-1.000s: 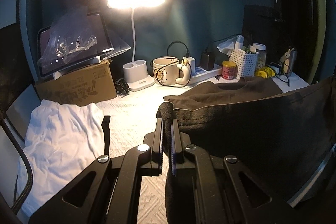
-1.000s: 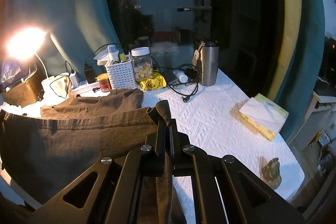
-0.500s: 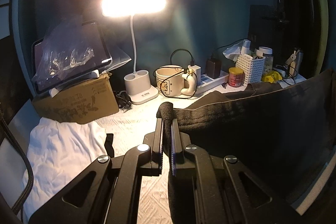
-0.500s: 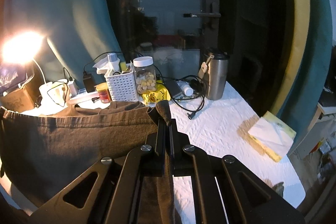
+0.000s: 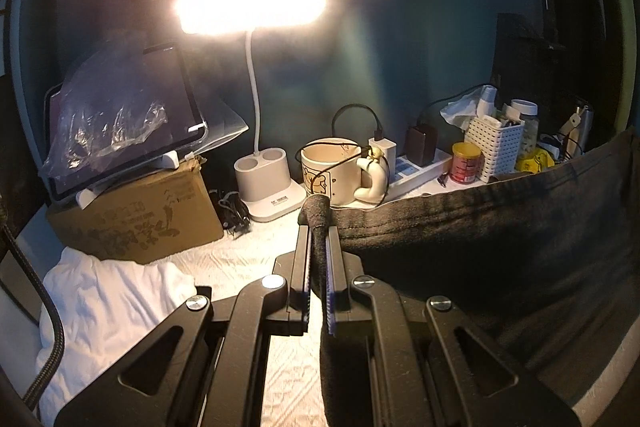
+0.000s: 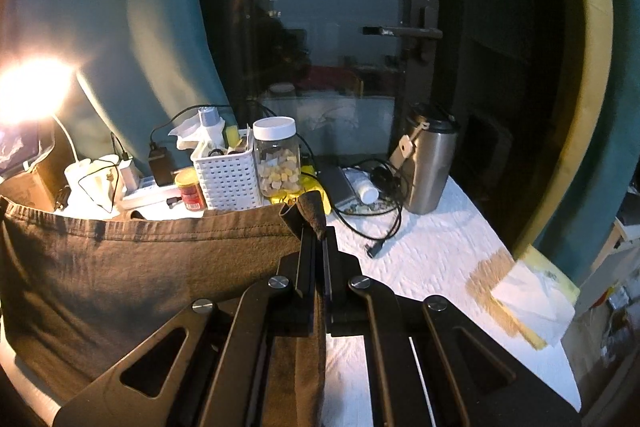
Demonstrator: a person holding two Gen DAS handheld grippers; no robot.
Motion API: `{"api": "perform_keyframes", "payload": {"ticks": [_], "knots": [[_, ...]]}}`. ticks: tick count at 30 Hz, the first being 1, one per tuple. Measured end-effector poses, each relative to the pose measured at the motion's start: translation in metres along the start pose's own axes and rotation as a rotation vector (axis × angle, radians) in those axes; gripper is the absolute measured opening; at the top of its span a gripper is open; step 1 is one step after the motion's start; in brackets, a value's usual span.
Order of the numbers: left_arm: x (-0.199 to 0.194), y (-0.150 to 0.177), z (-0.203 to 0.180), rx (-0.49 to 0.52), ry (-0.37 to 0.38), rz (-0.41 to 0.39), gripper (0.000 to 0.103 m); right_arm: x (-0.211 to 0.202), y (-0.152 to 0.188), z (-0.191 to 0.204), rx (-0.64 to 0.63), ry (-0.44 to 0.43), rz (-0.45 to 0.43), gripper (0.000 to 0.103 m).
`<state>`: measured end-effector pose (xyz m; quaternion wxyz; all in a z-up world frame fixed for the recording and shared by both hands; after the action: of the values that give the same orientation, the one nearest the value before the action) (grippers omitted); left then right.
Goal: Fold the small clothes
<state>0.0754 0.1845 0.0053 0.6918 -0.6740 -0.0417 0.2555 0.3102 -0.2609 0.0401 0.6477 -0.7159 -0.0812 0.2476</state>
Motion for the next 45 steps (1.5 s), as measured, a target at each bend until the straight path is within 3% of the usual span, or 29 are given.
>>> {"api": "perform_keyframes", "payload": {"ticks": [26,39,45], "knots": [[0.081,-0.010,0.007,0.063,-0.034,-0.015,0.005,0.119,-0.012,0.015,-0.068,-0.055,0.030,0.004],[0.125,0.003,0.004,0.094,-0.039,0.040,0.005,0.182,0.002,0.019,-0.098,-0.066,0.090,0.004],[0.145,0.022,0.008,0.061,-0.038,0.100,0.005,0.202,0.016,0.024,-0.129,-0.058,0.127,0.004]]}}
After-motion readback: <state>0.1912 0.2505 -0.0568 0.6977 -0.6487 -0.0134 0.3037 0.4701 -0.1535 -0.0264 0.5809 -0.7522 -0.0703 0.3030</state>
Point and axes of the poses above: each gripper's, at about its wrist camera, not at the fingertips, and x roughly the way its jaws point, z to its left, y to its underside, the point moved 3 cm from there along x, roughly the way its jaws point, and after that the axes turned 14 degrees about -z, right-handed, at the moved point
